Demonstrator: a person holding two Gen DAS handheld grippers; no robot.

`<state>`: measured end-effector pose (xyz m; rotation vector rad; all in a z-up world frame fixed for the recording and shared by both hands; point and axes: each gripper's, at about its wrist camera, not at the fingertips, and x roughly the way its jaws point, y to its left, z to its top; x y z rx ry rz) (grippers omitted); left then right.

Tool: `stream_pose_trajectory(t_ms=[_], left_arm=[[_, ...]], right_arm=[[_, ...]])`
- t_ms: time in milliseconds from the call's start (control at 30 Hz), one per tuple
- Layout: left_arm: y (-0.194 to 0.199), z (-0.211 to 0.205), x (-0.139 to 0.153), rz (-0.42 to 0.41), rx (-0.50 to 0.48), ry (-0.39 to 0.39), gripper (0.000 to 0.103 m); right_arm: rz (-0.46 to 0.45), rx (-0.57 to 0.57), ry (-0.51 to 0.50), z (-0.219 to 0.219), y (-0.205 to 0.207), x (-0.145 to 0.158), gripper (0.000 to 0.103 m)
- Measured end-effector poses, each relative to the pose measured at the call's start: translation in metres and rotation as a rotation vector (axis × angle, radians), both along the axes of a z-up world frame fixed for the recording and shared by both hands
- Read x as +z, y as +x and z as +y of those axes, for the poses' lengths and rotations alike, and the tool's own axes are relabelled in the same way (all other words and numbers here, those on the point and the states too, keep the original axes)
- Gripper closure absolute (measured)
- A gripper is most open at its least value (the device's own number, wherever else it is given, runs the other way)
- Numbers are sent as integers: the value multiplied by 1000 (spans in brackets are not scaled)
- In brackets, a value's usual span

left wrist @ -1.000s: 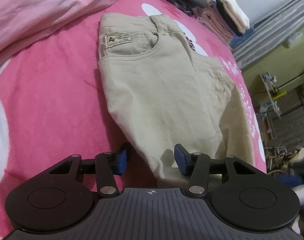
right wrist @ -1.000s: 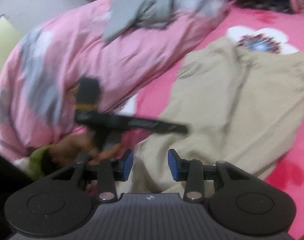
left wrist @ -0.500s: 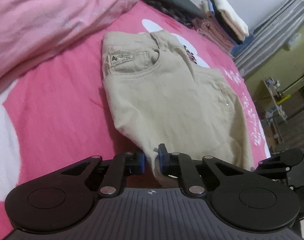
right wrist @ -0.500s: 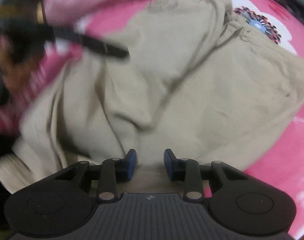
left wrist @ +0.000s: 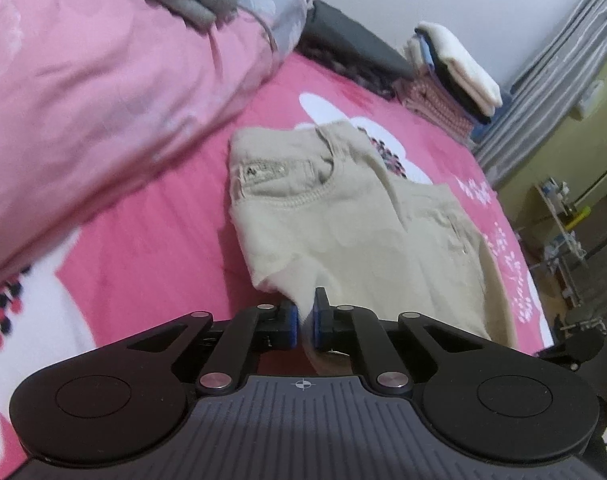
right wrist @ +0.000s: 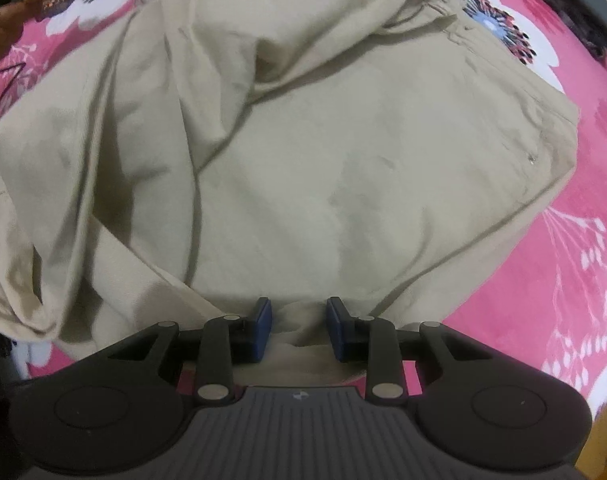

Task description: Fold clothes

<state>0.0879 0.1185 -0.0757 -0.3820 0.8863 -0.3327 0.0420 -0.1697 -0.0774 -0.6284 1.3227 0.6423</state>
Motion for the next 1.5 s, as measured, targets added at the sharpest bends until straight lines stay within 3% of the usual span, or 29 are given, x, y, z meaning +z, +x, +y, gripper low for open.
stream_pose_trajectory(t_ms=[200, 300, 367, 500, 567, 667, 800, 1000, 1067, 1133, 1300, 1333, 1400, 1433, 1467, 1500], left_arm=[[5, 9, -4, -26, 40, 47, 97], [9, 12, -21, 23, 40, 72, 97], [11, 14, -33, 62, 36, 79, 92], [9, 25, -23, 56, 37, 35, 77], [9, 34, -17, 48, 58, 7, 60], [25, 34, -18, 67, 54, -15, 46], [46, 34, -20, 92, 49, -44, 39], [86, 13, -32, 95, 44, -3, 36], [95, 6, -32, 74, 36, 16, 34], [100, 1, -31, 50, 26, 37, 34], [102, -10, -32, -16, 10, 81, 39], [101, -13, -32, -31, 8, 93, 43], [99, -19, -28, -70, 7, 130, 64], [97, -22, -26, -90, 6, 148, 79], [96, -25, -23, -110, 6, 167, 90], [95, -28, -21, -129, 5, 185, 92]], right_arm=[[5, -67, 3, -19, 1, 0, 72], [9, -121, 34, -28, 3, 2, 72], [5, -145, 49, -31, 3, 4, 72], [-4, -200, 113, -43, 2, 16, 68], [-7, -250, 187, -56, 6, 29, 61], [-31, -342, 348, -79, 16, 54, 57], [-101, -517, 580, -119, 43, 71, 41], [-188, -797, 677, -162, 104, 29, 40], [-170, -862, 713, -169, 124, 6, 40], [-153, -904, 740, -171, 142, -12, 41], [-133, -854, 758, -151, 170, -34, 53], [-139, -843, 746, -146, 172, -35, 61], [-157, -840, 717, -140, 175, -36, 84], [-169, -849, 699, -139, 176, -36, 95], [-174, -856, 708, -141, 174, -34, 97], [-193, -855, 720, -142, 171, -32, 97]])
